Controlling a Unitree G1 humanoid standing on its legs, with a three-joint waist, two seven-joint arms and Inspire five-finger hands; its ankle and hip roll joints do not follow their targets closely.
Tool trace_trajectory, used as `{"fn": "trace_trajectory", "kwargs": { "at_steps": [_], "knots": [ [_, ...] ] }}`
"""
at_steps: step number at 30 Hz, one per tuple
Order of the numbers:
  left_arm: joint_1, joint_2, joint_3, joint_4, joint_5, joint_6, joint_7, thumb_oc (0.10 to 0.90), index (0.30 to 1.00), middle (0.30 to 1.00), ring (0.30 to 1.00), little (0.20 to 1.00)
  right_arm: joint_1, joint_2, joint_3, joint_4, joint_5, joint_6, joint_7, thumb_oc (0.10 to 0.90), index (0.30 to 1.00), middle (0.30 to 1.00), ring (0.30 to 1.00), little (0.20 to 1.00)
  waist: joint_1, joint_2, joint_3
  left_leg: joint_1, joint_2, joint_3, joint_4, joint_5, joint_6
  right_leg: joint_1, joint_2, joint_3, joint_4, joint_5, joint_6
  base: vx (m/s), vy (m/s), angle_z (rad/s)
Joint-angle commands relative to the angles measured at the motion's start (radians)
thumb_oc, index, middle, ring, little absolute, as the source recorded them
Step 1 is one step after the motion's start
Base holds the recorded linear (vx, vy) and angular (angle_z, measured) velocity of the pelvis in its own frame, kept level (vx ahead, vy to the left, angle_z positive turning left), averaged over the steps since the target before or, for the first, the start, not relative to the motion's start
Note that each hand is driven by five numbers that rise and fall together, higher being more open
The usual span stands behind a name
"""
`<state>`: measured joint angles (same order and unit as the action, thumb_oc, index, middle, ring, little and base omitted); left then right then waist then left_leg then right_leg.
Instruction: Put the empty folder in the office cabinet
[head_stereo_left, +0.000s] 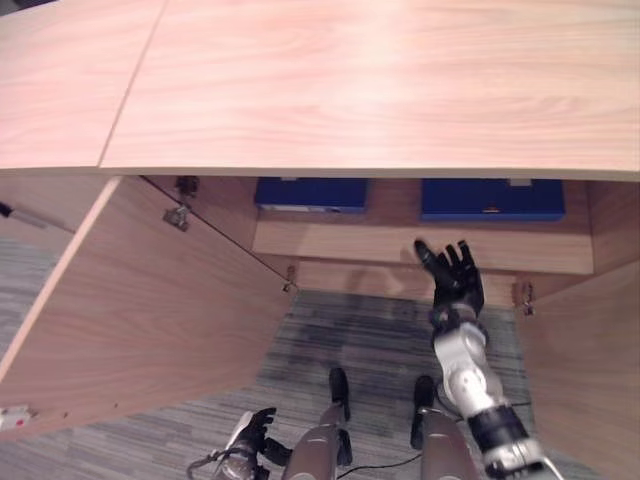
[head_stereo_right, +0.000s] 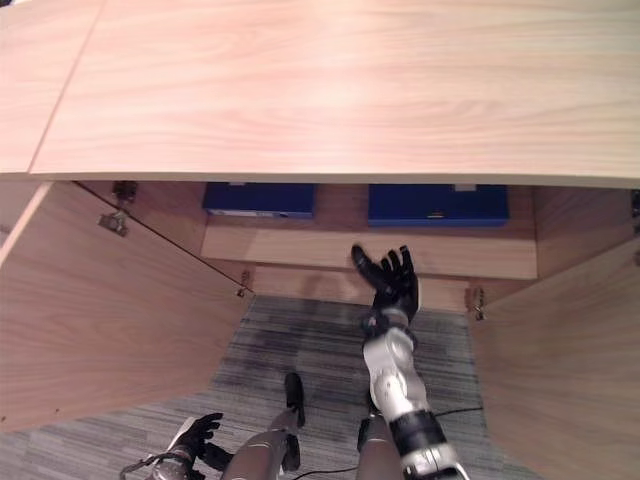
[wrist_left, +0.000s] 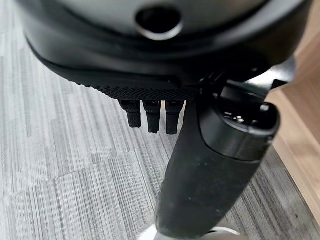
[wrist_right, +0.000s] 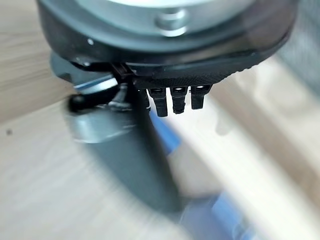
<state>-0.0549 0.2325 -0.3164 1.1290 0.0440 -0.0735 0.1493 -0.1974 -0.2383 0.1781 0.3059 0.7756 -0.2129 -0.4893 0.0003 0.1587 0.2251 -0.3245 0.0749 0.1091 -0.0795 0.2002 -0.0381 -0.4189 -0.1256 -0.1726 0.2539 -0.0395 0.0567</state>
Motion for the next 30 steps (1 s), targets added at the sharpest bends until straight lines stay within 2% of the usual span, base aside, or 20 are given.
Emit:
{"fn": "trace_trajectory", "kwargs": {
  "at_steps": [1, 2, 7, 12, 17, 30],
  "knots": [
    [-0.115, -0.023, -0.025, 0.041, -0.012, -0.016, 0.013, 0.800, 0.900, 0.900, 0.900, 0.900, -0.190, -0.143, -0.016, -0.117, -0.426, -0.082, 0.066, 0.400, 0.300, 0.300, 0.300, 0.300, -0.014, -0.034, 0.066, 0.179, 0.037, -0.002, 0.001, -0.182, -0.081, 0.125, -0.016, 0.061, -0.101, -0.041, 0.067, -0.01, 0.010, -0.25],
    [-0.115, -0.024, -0.025, 0.041, -0.012, -0.016, 0.013, 0.800, 0.900, 0.900, 0.900, 0.900, -0.188, -0.143, -0.015, -0.119, -0.428, -0.080, 0.064, 0.400, 0.300, 0.300, 0.300, 0.300, -0.015, -0.034, 0.067, 0.180, 0.038, -0.002, 0.001, -0.182, -0.081, 0.126, -0.016, 0.061, -0.101, -0.041, 0.067, 0.00, 0.004, -0.29],
    [-0.101, -0.019, -0.006, 0.043, 0.014, -0.031, -0.012, 0.800, 0.900, 0.900, 0.900, 0.900, -0.163, -0.275, -0.013, -0.173, -0.700, -0.023, 0.064, 0.400, 0.300, 0.300, 0.300, 0.300, -0.017, -0.049, 0.057, 0.185, 0.037, -0.003, -0.003, -0.180, -0.078, 0.133, -0.015, 0.061, -0.121, -0.024, 0.069, 0.00, -0.004, -0.07],
    [-0.090, -0.013, 0.001, 0.044, 0.028, -0.041, -0.027, 0.800, 0.900, 0.900, 0.900, 0.900, -0.182, -0.346, -0.013, -0.141, -0.822, 0.009, 0.055, 0.400, 0.300, 0.300, 0.300, 0.300, -0.012, -0.056, 0.054, 0.187, 0.036, -0.010, -0.003, -0.179, -0.074, 0.136, -0.016, 0.061, -0.122, -0.022, 0.069, 0.00, -0.004, 0.03],
    [-0.066, 0.004, -0.014, 0.034, 0.047, -0.048, -0.043, 0.800, 0.900, 0.900, 0.900, 0.900, -0.256, -0.422, 0.014, -0.030, -0.899, 0.040, 0.058, 0.400, 0.300, 0.300, 0.300, 0.300, 0.006, -0.057, 0.052, 0.188, 0.036, -0.017, -0.002, -0.176, -0.072, 0.142, -0.016, 0.059, -0.124, -0.023, 0.070, 0.00, -0.010, 0.09],
    [-0.040, 0.040, -0.075, 0.022, 0.047, -0.067, -0.046, 0.800, 0.900, 0.900, 0.900, 0.900, -0.569, -0.501, 0.180, 0.388, -0.818, 0.079, 0.101, 0.400, 0.300, 0.300, 0.300, 0.300, 0.068, -0.043, 0.069, 0.159, 0.034, -0.041, 0.003, -0.158, -0.076, 0.122, -0.020, 0.045, -0.105, -0.032, 0.069, -0.01, -0.003, 0.02]
  ]
}}
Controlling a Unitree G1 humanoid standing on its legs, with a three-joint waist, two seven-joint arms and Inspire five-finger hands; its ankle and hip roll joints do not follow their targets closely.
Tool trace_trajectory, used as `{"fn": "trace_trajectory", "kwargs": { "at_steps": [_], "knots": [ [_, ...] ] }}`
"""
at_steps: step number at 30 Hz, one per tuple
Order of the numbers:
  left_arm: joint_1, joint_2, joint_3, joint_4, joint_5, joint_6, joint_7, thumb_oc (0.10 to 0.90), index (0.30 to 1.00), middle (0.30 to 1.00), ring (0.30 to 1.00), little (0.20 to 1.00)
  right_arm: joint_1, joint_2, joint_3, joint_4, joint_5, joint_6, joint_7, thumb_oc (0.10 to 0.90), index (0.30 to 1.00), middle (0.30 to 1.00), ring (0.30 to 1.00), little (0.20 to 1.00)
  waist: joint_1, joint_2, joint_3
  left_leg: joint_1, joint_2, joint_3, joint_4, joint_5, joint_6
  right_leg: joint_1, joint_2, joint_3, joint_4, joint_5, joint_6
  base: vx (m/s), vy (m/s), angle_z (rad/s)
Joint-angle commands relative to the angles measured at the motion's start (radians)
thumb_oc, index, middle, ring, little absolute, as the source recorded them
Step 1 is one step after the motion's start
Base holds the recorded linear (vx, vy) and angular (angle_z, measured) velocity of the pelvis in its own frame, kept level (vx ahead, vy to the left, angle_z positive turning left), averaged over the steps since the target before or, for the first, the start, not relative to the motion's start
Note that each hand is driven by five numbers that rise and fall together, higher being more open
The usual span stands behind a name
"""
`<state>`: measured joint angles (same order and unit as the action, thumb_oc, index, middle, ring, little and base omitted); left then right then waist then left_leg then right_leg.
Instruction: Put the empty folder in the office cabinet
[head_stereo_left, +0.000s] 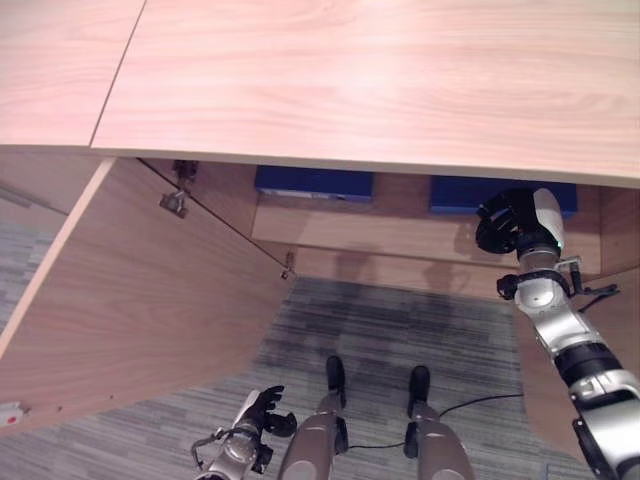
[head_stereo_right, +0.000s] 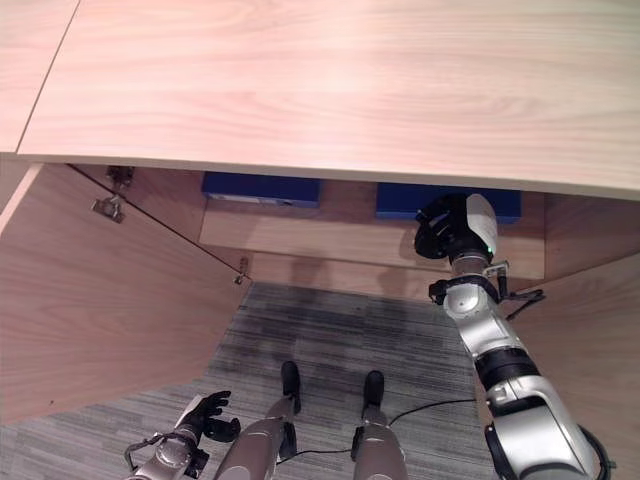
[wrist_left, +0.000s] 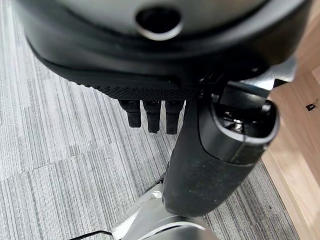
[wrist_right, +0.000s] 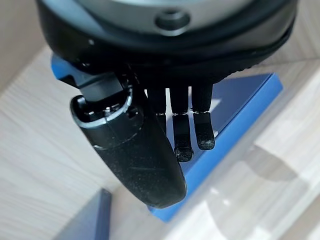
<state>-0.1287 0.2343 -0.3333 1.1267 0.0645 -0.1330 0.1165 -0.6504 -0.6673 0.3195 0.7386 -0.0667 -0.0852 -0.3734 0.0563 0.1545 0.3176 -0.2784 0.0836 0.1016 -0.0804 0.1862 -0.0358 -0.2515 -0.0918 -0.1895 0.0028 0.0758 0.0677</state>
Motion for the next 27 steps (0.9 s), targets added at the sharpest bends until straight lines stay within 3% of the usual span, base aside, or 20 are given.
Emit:
{"fn": "trace_trajectory", "kwargs": {
  "at_steps": [1, 13, 19, 27],
  "knots": [
    [0.034, 0.041, -0.061, 0.025, 0.023, -0.008, -0.014, 0.800, 0.900, 0.900, 0.900, 0.900, -0.138, -0.077, 0.051, -0.002, 0.029, -0.044, -0.012, 0.400, 0.300, 0.300, 0.300, 0.300, 0.016, -0.036, -0.021, 0.109, 0.026, -0.035, 0.004, -0.142, -0.080, -0.048, -0.054, 0.061, 0.147, -0.149, 0.058, -0.02, -0.008, 0.05],
    [0.063, 0.058, -0.106, 0.017, 0.027, -0.019, -0.016, 0.800, 0.900, 0.900, 0.900, 0.900, -0.277, -0.090, 0.150, 0.241, 0.041, -0.010, 0.018, 0.400, 0.300, 0.300, 0.300, 0.300, 0.058, -0.012, 0.006, 0.073, 0.027, -0.057, 0.006, -0.126, -0.084, -0.081, -0.059, 0.047, 0.170, -0.156, 0.058, -0.01, -0.005, 0.06],
    [0.070, 0.054, -0.133, 0.003, 0.014, -0.023, -0.015, 0.800, 0.900, 0.900, 0.900, 0.900, -0.301, -0.052, 0.150, 0.375, 0.071, 0.007, 0.024, 0.400, 0.300, 0.300, 0.300, 0.300, 0.075, 0.007, 0.021, 0.049, 0.027, -0.067, 0.003, -0.114, -0.087, -0.104, -0.058, 0.034, 0.174, -0.157, 0.058, -0.02, -0.003, 0.04],
    [0.068, 0.061, -0.140, -0.004, -0.006, -0.025, -0.012, 0.800, 0.900, 0.900, 0.900, 0.900, -0.358, -0.080, 0.165, 0.455, 0.069, 0.023, 0.015, 0.400, 0.300, 0.300, 0.300, 0.300, 0.087, 0.032, 0.036, 0.025, 0.024, -0.084, -0.003, -0.105, -0.092, -0.135, -0.064, 0.024, 0.189, -0.162, 0.058, -0.01, 0.000, 0.04]
  ]
}}
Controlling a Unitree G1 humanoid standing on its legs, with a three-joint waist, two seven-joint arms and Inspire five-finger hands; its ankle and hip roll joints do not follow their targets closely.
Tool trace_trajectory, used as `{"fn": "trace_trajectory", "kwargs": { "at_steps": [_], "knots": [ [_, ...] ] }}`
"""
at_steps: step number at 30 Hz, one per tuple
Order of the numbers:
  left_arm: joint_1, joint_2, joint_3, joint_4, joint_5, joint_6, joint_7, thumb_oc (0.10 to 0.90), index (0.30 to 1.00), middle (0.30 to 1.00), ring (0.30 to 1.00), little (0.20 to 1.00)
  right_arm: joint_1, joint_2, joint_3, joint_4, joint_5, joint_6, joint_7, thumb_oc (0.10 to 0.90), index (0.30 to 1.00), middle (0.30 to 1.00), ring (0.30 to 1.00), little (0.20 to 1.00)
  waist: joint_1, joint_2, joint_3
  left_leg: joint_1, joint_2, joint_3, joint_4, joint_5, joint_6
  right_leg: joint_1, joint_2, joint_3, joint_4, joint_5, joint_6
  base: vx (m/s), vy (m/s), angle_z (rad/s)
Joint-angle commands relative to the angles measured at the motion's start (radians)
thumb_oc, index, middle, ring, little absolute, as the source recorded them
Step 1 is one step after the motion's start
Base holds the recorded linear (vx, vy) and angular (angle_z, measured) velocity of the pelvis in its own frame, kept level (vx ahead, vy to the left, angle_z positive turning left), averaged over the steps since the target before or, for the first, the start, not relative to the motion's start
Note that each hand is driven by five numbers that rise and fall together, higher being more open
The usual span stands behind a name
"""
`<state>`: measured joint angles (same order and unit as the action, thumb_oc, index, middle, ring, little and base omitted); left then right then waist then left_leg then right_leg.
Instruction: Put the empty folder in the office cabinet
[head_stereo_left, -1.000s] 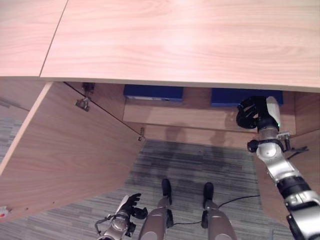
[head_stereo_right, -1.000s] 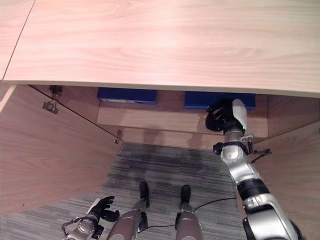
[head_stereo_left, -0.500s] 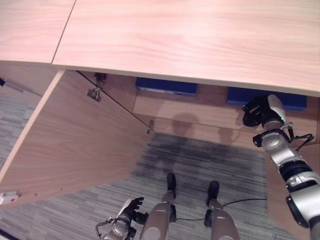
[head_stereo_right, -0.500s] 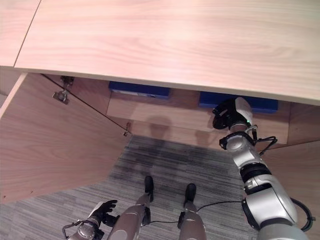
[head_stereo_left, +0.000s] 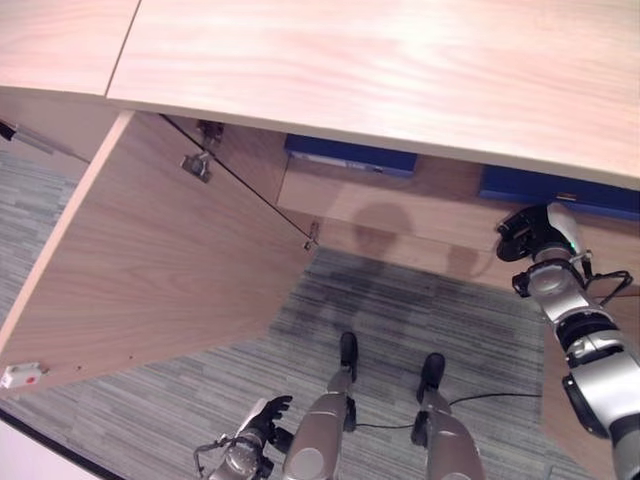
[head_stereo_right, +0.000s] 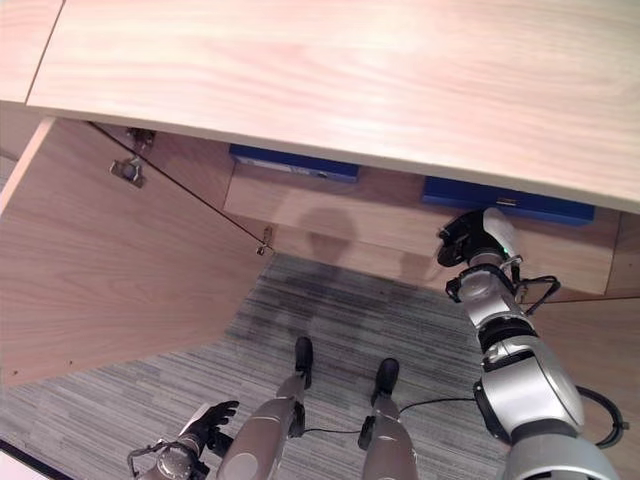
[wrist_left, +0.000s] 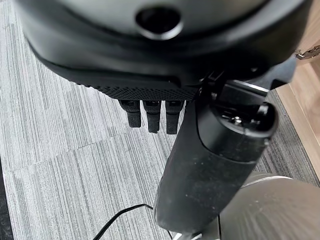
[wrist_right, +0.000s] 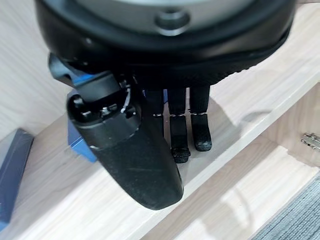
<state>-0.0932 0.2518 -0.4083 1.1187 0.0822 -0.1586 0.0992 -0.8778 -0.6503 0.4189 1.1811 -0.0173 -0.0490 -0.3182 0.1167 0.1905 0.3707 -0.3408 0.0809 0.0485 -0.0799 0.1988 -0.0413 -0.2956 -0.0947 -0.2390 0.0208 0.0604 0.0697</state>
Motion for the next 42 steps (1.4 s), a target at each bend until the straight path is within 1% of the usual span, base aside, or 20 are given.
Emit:
{"fn": "trace_trajectory", "kwargs": {
  "at_steps": [1, 2, 3, 6, 16, 18, 23, 28, 33, 34, 35, 36, 37, 38, 39, 40, 41, 42],
  "knots": [
    [0.032, 0.048, -0.066, 0.005, -0.025, -0.001, 0.005, 0.800, 0.900, 0.900, 0.900, 0.900, -0.149, -0.107, 0.077, 0.019, 0.010, -0.011, -0.042, 0.400, 0.300, 0.300, 0.300, 0.300, 0.030, -0.001, -0.016, 0.083, 0.027, -0.032, -0.005, -0.116, -0.087, -0.097, -0.061, 0.071, 0.173, -0.146, 0.057, 0.00, 0.000, 0.00],
    [0.032, 0.048, -0.066, 0.005, -0.025, -0.001, 0.005, 0.800, 0.900, 0.900, 0.900, 0.900, -0.150, -0.106, 0.077, 0.020, 0.011, -0.011, -0.042, 0.400, 0.300, 0.300, 0.300, 0.300, 0.029, -0.001, -0.016, 0.083, 0.027, -0.032, -0.005, -0.116, -0.087, -0.097, -0.061, 0.071, 0.174, -0.146, 0.057, 0.00, 0.000, 0.00],
    [0.035, 0.051, -0.072, 0.005, -0.019, -0.003, 0.003, 0.800, 0.900, 0.900, 0.900, 0.900, -0.184, -0.127, 0.099, 0.024, -0.007, -0.011, -0.042, 0.400, 0.300, 0.300, 0.300, 0.300, 0.034, 0.003, -0.017, 0.076, 0.027, -0.034, -0.006, -0.112, -0.090, -0.106, -0.061, 0.070, 0.176, -0.147, 0.058, 0.00, 0.000, 0.00],
    [0.034, 0.057, -0.076, 0.008, -0.014, -0.005, -0.002, 0.800, 0.900, 0.900, 0.900, 0.900, -0.246, -0.150, 0.128, 0.028, -0.017, -0.012, -0.047, 0.400, 0.300, 0.300, 0.300, 0.300, 0.040, 0.006, -0.020, 0.067, 0.025, -0.037, -0.007, -0.108, -0.091, -0.115, -0.062, 0.068, 0.177, -0.146, 0.058, 0.00, 0.000, 0.00],
    [0.045, 0.085, -0.101, 0.006, -0.015, -0.008, -0.006, 0.800, 0.900, 0.900, 0.900, 0.900, -0.474, -0.251, 0.214, 0.070, 0.045, -0.007, -0.057, 0.400, 0.300, 0.300, 0.300, 0.300, 0.065, 0.012, -0.037, 0.050, 0.018, -0.058, -0.007, -0.102, -0.097, -0.132, -0.065, 0.059, 0.189, -0.152, 0.053, 0.01, -0.005, 0.06],
    [0.038, 0.090, -0.100, 0.007, -0.023, -0.009, -0.005, 0.800, 0.900, 0.900, 0.900, 0.900, -0.532, -0.267, 0.254, 0.074, 0.051, -0.006, -0.054, 0.400, 0.300, 0.300, 0.300, 0.300, 0.069, 0.011, -0.039, 0.046, 0.019, -0.064, -0.007, -0.101, -0.099, -0.137, -0.062, 0.057, 0.193, -0.154, 0.052, 0.00, 0.000, 0.00],
    [0.024, 0.098, -0.101, 0.023, -0.020, -0.006, -0.002, 0.800, 0.900, 0.900, 0.900, 0.900, -0.596, -0.263, 0.278, 0.083, 0.080, -0.009, -0.053, 0.400, 0.300, 0.300, 0.300, 0.300, 0.071, 0.008, -0.046, 0.042, 0.021, -0.068, -0.007, -0.100, -0.100, -0.141, -0.059, 0.056, 0.194, -0.155, 0.050, 0.00, -0.007, 0.08],
    [0.012, 0.095, -0.093, 0.043, -0.021, 0.002, 0.001, 0.800, 0.900, 0.900, 0.900, 0.900, -0.598, -0.240, 0.274, 0.071, 0.107, -0.012, -0.049, 0.400, 0.300, 0.300, 0.300, 0.300, 0.066, 0.000, -0.051, 0.049, 0.024, -0.069, -0.007, -0.102, -0.100, -0.130, -0.053, 0.057, 0.193, -0.158, 0.048, 0.00, 0.002, 0.13],
    [-0.018, 0.085, -0.068, 0.069, -0.029, 0.009, 0.009, 0.800, 0.900, 0.900, 0.900, 0.900, -0.531, -0.205, 0.222, 0.005, 0.136, -0.027, -0.060, 0.400, 0.300, 0.300, 0.300, 0.300, 0.053, -0.010, -0.054, 0.064, 0.027, -0.064, -0.007, -0.108, -0.102, -0.105, -0.052, 0.055, 0.182, -0.159, 0.047, 0.00, 0.011, 0.01],
    [-0.024, 0.075, -0.050, 0.076, -0.033, 0.014, 0.013, 0.800, 0.900, 0.900, 0.900, 0.900, -0.450, -0.196, 0.162, -0.103, 0.150, -0.041, -0.078, 0.400, 0.300, 0.300, 0.300, 0.300, 0.045, -0.017, -0.058, 0.076, 0.027, -0.061, -0.007, -0.112, -0.102, -0.086, -0.050, 0.054, 0.172, -0.158, 0.047, 0.02, 0.066, -0.02],
    [-0.035, 0.056, -0.023, 0.084, -0.036, 0.024, 0.020, 0.800, 0.900, 0.900, 0.900, 0.900, -0.341, -0.172, 0.080, -0.228, 0.181, -0.066, -0.090, 0.400, 0.300, 0.300, 0.300, 0.300, 0.032, -0.022, -0.063, 0.084, 0.028, -0.057, -0.007, -0.114, -0.099, -0.066, -0.051, 0.053, 0.157, -0.148, 0.048, 0.01, 0.062, -0.01],
    [-0.033, 0.060, -0.026, 0.085, -0.036, 0.024, 0.020, 0.800, 0.900, 0.900, 0.900, 0.900, -0.329, -0.173, 0.070, -0.237, 0.179, -0.063, -0.092, 0.400, 0.300, 0.300, 0.300, 0.300, 0.034, -0.025, -0.064, 0.086, 0.027, -0.057, -0.007, -0.114, -0.099, -0.063, -0.052, 0.052, 0.155, -0.148, 0.048, 0.07, 0.128, -0.04],
    [-0.034, 0.019, 0.005, 0.102, -0.006, 0.044, 0.031, 0.800, 0.900, 0.900, 0.900, 0.900, -0.037, -0.073, -0.115, -0.466, 0.214, -0.104, -0.096, 0.400, 0.300, 0.300, 0.300, 0.300, 0.001, -0.042, -0.082, 0.129, 0.024, -0.050, -0.007, -0.137, -0.091, -0.009, -0.057, 0.051, 0.133, -0.140, 0.051, 0.06, 0.089, -0.02],
    [-0.032, 0.022, 0.003, 0.102, -0.006, 0.044, 0.031, 0.800, 0.900, 0.900, 0.900, 0.900, -0.025, -0.072, -0.123, -0.474, 0.212, -0.102, -0.097, 0.400, 0.300, 0.300, 0.300, 0.300, 0.002, -0.044, -0.083, 0.131, 0.024, -0.050, -0.007, -0.138, -0.090, -0.005, -0.057, 0.050, 0.132, -0.140, 0.051, 0.13, 0.143, 0.07],
    [-0.033, -0.001, 0.033, 0.102, 0.000, 0.054, 0.031, 0.800, 0.900, 0.900, 0.900, 0.900, 0.142, 0.004, -0.178, -0.573, 0.221, -0.117, -0.071, 0.400, 0.300, 0.300, 0.300, 0.300, -0.020, -0.057, -0.095, 0.160, 0.022, -0.043, -0.007, -0.150, -0.084, 0.027, -0.057, 0.048, 0.128, -0.139, 0.055, 0.07, 0.056, 0.03],
    [-0.028, 0.003, 0.031, 0.101, 0.001, 0.054, 0.031, 0.800, 0.900, 0.900, 0.900, 0.900, 0.155, 0.006, -0.185, -0.583, 0.218, -0.113, -0.071, 0.541, 0.512, 0.512, 0.512, 0.512, -0.018, -0.060, -0.096, 0.164, 0.022, -0.043, -0.007, -0.151, -0.083, 0.032, -0.058, 0.047, 0.126, -0.140, 0.055, 0.09, 0.081, 0.01],
    [-0.029, -0.007, 0.044, 0.097, -0.004, 0.055, 0.030, 0.800, 0.900, 0.900, 0.900, 0.900, 0.228, 0.046, -0.200, -0.617, 0.216, -0.124, -0.061, 0.767, 0.851, 0.851, 0.851, 0.851, -0.027, -0.066, -0.104, 0.179, 0.021, -0.042, -0.007, -0.157, -0.079, 0.047, -0.059, 0.046, 0.127, -0.139, 0.057, 0.05, 0.057, -0.08],
    [-0.025, -0.011, 0.057, 0.094, -0.009, 0.057, 0.030, 0.800, 0.900, 0.900, 0.900, 0.900, 0.311, 0.081, -0.226, -0.649, 0.207, -0.124, -0.054, 0.800, 0.900, 0.900, 0.900, 0.900, -0.036, -0.074, -0.113, 0.204, 0.020, -0.041, -0.007, -0.164, -0.073, 0.068, -0.062, 0.042, 0.129, -0.142, 0.060, 0.05, 0.057, -0.08]
  ]
}}
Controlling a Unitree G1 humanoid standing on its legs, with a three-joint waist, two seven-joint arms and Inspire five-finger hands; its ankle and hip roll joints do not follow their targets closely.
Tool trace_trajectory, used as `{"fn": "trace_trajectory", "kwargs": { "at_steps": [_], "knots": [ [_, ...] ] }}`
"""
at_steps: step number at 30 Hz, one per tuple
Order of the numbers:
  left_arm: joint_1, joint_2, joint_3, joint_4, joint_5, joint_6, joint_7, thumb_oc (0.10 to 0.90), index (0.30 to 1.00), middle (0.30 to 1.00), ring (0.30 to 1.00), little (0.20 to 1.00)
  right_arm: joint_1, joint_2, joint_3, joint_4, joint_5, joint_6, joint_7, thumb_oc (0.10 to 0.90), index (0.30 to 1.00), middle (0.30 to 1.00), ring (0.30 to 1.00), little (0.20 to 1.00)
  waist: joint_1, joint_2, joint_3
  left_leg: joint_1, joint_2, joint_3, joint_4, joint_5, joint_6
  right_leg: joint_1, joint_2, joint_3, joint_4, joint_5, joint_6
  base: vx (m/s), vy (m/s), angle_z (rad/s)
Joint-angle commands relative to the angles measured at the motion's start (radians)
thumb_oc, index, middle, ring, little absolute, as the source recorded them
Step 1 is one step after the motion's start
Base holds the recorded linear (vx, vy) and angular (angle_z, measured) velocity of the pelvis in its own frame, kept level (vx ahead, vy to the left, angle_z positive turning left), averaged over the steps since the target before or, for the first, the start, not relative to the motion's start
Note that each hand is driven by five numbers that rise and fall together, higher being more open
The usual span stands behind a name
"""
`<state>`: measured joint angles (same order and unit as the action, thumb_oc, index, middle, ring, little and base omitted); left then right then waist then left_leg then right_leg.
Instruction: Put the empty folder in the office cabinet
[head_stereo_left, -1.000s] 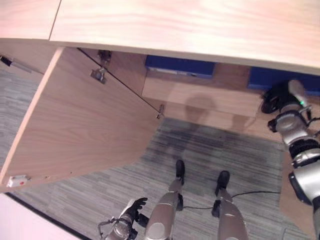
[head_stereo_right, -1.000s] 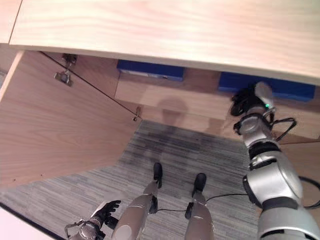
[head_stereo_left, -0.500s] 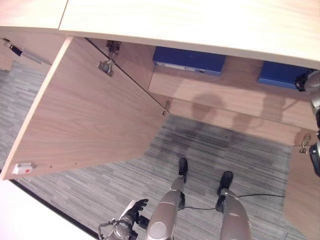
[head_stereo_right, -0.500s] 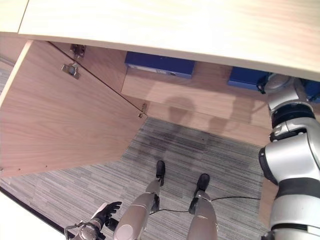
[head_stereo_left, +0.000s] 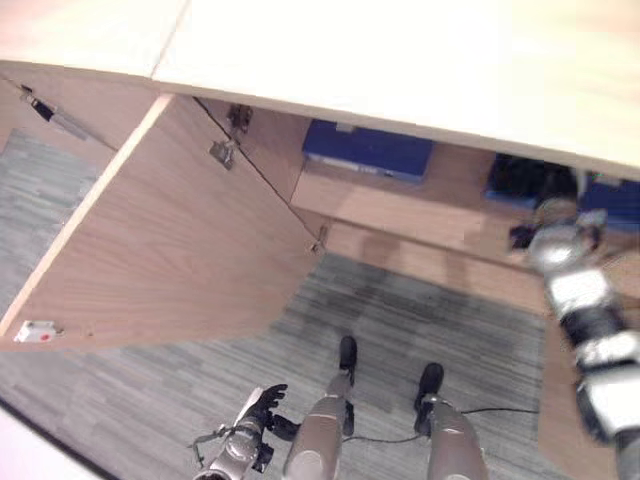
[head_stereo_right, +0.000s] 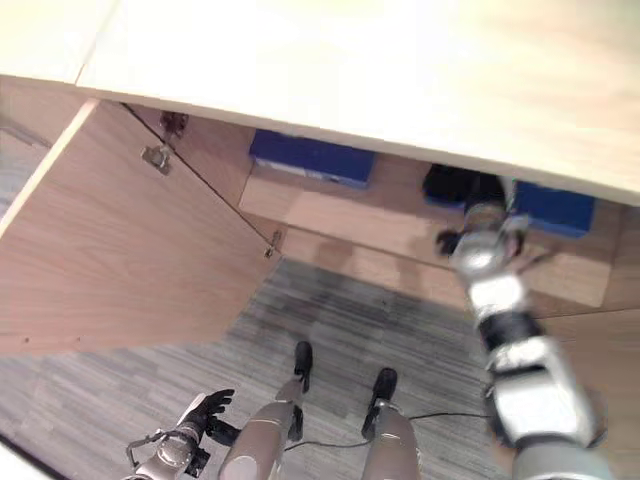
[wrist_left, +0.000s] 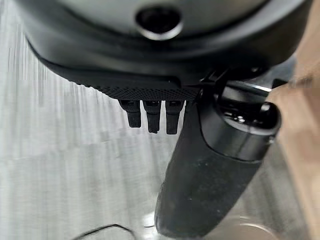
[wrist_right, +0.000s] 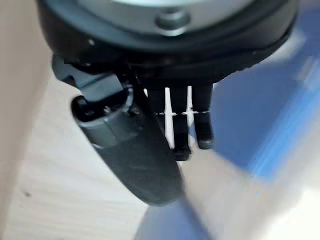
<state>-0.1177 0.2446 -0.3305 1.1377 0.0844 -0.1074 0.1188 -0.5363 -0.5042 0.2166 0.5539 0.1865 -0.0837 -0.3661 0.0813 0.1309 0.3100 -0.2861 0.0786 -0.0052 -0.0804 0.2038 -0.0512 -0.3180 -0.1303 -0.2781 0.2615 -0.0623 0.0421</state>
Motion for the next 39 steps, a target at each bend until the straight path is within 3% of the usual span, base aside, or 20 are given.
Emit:
{"fn": "trace_trajectory", "kwargs": {
  "at_steps": [1, 2, 5, 7, 8, 10, 12, 15, 19, 20, 21, 24, 27, 30, 31, 32, 35, 39],
  "knots": [
    [0.000, -0.004, -0.021, 0.075, -0.011, 0.006, 0.010, 0.800, 0.900, 0.900, 0.900, 0.900, -0.029, -0.065, -0.025, -0.023, 0.003, -0.088, -0.006, 0.800, 0.900, 0.900, 0.900, 0.900, 0.000, -0.015, -0.052, 0.151, 0.022, 0.012, -0.007, -0.169, -0.063, 0.091, -0.027, 0.081, -0.112, -0.019, 0.087, 0.08, 0.092, 0.01],
    [-0.001, -0.014, 0.008, 0.067, -0.027, 0.006, 0.022, 0.800, 0.900, 0.900, 0.900, 0.900, 0.123, 0.011, -0.082, -0.085, 0.022, -0.101, -0.006, 0.800, 0.900, 0.900, 0.900, 0.900, -0.019, -0.024, -0.068, 0.196, 0.021, 0.011, -0.004, -0.186, -0.049, 0.112, -0.038, 0.074, -0.065, -0.033, 0.095, 0.06, 0.093, 0.01],
    [-0.008, -0.019, 0.041, 0.023, -0.061, 0.002, 0.043, 0.800, 0.900, 0.900, 0.900, 0.900, 0.290, 0.101, -0.131, -0.134, 0.064, -0.099, 0.009, 0.800, 0.900, 0.900, 0.900, 0.900, -0.052, -0.024, -0.089, 0.266, 0.020, -0.005, 0.000, -0.201, -0.037, 0.129, -0.052, 0.077, 0.048, -0.049, 0.116, 0.05, 0.099, 0.07],
    [-0.004, -0.018, 0.044, -0.020, -0.072, -0.003, 0.063, 0.800, 0.900, 0.900, 0.900, 0.900, 0.361, 0.135, -0.134, -0.147, 0.090, -0.102, 0.030, 0.800, 0.900, 0.900, 0.900, 0.900, -0.069, -0.025, -0.088, 0.298, 0.024, -0.028, 0.003, -0.203, -0.028, 0.121, -0.033, 0.151, 0.136, -0.053, 0.146, 0.03, -0.010, 0.13],
    [-0.007, -0.012, 0.046, -0.030, -0.075, -0.009, 0.072, 0.800, 0.900, 0.900, 0.900, 0.900, 0.400, 0.143, -0.132, -0.144, 0.102, -0.108, 0.042, 0.800, 0.900, 0.900, 0.900, 0.900, -0.080, -0.031, -0.094, 0.304, 0.019, -0.048, 0.006, -0.203, -0.026, 0.139, -0.007, 0.223, 0.128, -0.066, 0.154, 0.05, -0.074, 0.35],
    [-0.019, -0.008, 0.051, -0.064, -0.098, -0.014, 0.082, 0.800, 0.900, 0.900, 0.900, 0.900, 0.436, 0.148, -0.122, -0.106, 0.128, -0.097, 0.063, 0.800, 0.900, 0.900, 0.900, 0.900, -0.097, -0.040, -0.114, 0.303, 0.012, -0.097, 0.013, -0.195, -0.024, 0.180, 0.053, 0.378, 0.095, -0.099, 0.143, 0.06, -0.103, 0.65],
    [-0.028, 0.011, 0.054, -0.070, -0.091, -0.012, 0.082, 0.800, 0.900, 0.900, 0.900, 0.900, 0.467, 0.150, -0.113, -0.075, 0.121, -0.086, 0.075, 0.800, 0.900, 0.900, 0.900, 0.900, -0.080, -0.056, -0.136, 0.307, -0.001, -0.129, 0.015, -0.197, -0.030, 0.252, 0.054, 0.406, 0.017, -0.119, 0.118, 0.00, -0.161, 0.89],
    [-0.008, 0.022, 0.063, -0.075, -0.071, -0.003, 0.084, 0.800, 0.900, 0.900, 0.900, 0.900, 0.515, 0.156, -0.100, -0.049, 0.114, -0.070, 0.102, 0.800, 0.900, 0.900, 0.900, 0.900, -0.057, -0.072, -0.165, 0.308, 0.012, -0.162, 0.015, -0.186, -0.058, 0.321, 0.044, 0.360, -0.062, -0.142, 0.102, -0.08, -0.220, 0.80],
    [-0.009, 0.009, 0.075, -0.088, -0.114, -0.003, 0.084, 0.800, 0.900, 0.900, 0.900, 0.900, 0.537, 0.137, -0.088, -0.053, 0.105, -0.067, 0.125, 0.800, 0.900, 0.900, 0.900, 0.900, -0.036, -0.077, -0.161, 0.220, 0.022, -0.212, 0.014, -0.096, -0.116, 0.372, 0.044, 0.279, -0.165, -0.136, 0.083, -0.20, -0.192, 0.72],
    [-0.008, 0.009, 0.075, -0.088, -0.114, -0.003, 0.084, 0.800, 0.900, 0.900, 0.900, 0.900, 0.537, 0.137, -0.088, -0.053, 0.105, -0.067, 0.125, 0.800, 0.900, 0.900, 0.900, 0.900, -0.037, -0.077, -0.161, 0.220, 0.022, -0.214, 0.014, -0.096, -0.116, 0.372, 0.044, 0.277, -0.166, -0.136, 0.083, -0.24, -0.115, 1.20],
    [0.046, 0.038, 0.101, -0.066, -0.104, -0.020, 0.042, 0.800, 0.900, 0.900, 0.900, 0.900, 0.539, 0.115, -0.111, -0.047, 0.103, -0.073, 0.129, 0.800, 0.900, 0.900, 0.900, 0.900, -0.022, -0.074, -0.158, 0.181, 0.038, -0.185, 0.000, -0.066, -0.134, 0.384, 0.037, 0.228, -0.203, -0.126, 0.077, -0.22, -0.062, 1.25],
    [0.097, 0.072, 0.129, -0.051, -0.091, -0.020, 0.038, 0.800, 0.900, 0.900, 0.900, 0.900, 0.545, 0.085, -0.113, -0.053, 0.089, -0.083, 0.139, 0.800, 0.900, 0.900, 0.900, 0.900, -0.028, -0.080, -0.132, 0.163, 0.084, -0.034, 0.019, -0.056, -0.120, 0.385, 0.016, 0.192, -0.216, -0.101, 0.077, -0.28, -0.024, 1.00],
    [0.148, 0.076, 0.147, -0.106, -0.067, -0.016, 0.026, 0.800, 0.900, 0.900, 0.900, 0.900, 0.561, 0.086, -0.132, -0.046, 0.088, -0.082, 0.135, 0.800, 0.900, 0.900, 0.900, 0.900, -0.048, -0.083, -0.126, 0.188, 0.127, 0.105, 0.080, -0.079, -0.102, 0.355, 0.004, 0.128, -0.219, -0.067, 0.068, -0.30, -0.015, 0.92],
    [0.167, 0.077, 0.170, -0.099, -0.054, -0.011, 0.026, 0.800, 0.900, 0.900, 0.900, 0.900, 0.568, 0.098, -0.141, -0.035, 0.086, -0.079, 0.130, 0.800, 0.900, 0.900, 0.900, 0.900, -0.065, -0.090, -0.132, 0.240, 0.118, 0.120, 0.161, -0.165, -0.097, 0.349, -0.008, 0.063, -0.231, -0.043, 0.061, -0.22, -0.032, 0.84],
    [0.167, 0.077, 0.170, -0.099, -0.054, -0.011, 0.026, 0.800, 0.900, 0.900, 0.900, 0.900, 0.568, 0.098, -0.141, -0.035, 0.086, -0.079, 0.130, 0.800, 0.900, 0.900, 0.900, 0.900, -0.065, -0.090, -0.132, 0.239, 0.118, 0.120, 0.161, -0.165, -0.096, 0.348, -0.008, 0.062, -0.232, -0.042, 0.061, -0.18, -0.018, 0.90],
    [0.169, 0.068, 0.189, -0.071, -0.041, -0.006, 0.030, 0.800, 0.900, 0.900, 0.900, 0.900, 0.582, 0.109, -0.146, -0.043, 0.078, -0.078, 0.135, 0.800, 0.900, 0.900, 0.900, 0.900, -0.078, -0.091, -0.149, 0.333, 0.094, 0.150, 0.169, -0.244, -0.088, 0.354, -0.009, 0.001, -0.241, -0.036, 0.055, -0.13, 0.001, 1.05],
    [0.173, 0.060, 0.187, -0.063, -0.036, -0.005, 0.029, 0.800, 0.900, 0.900, 0.900, 0.900, 0.583, 0.113, -0.146, -0.039, 0.074, -0.076, 0.138, 0.800, 0.900, 0.900, 0.900, 0.900, -0.084, -0.085, -0.160, 0.348, 0.086, 0.163, 0.148, -0.243, -0.083, 0.352, -0.006, -0.019, -0.245, -0.026, 0.056, -0.02, 0.034, 1.00],
    [0.190, 0.057, 0.169, -0.068, -0.023, -0.007, 0.024, 0.800, 0.900, 0.900, 0.900, 0.900, 0.553, 0.122, -0.120, -0.034, 0.058, -0.072, 0.133, 0.800, 0.900, 0.900, 0.900, 0.900, -0.058, -0.081, -0.176, 0.363, 0.067, 0.156, 0.103, -0.241, -0.073, 0.383, -0.001, -0.033, -0.247, -0.016, 0.063, 0.05, 0.068, 0.06]
  ]
}}
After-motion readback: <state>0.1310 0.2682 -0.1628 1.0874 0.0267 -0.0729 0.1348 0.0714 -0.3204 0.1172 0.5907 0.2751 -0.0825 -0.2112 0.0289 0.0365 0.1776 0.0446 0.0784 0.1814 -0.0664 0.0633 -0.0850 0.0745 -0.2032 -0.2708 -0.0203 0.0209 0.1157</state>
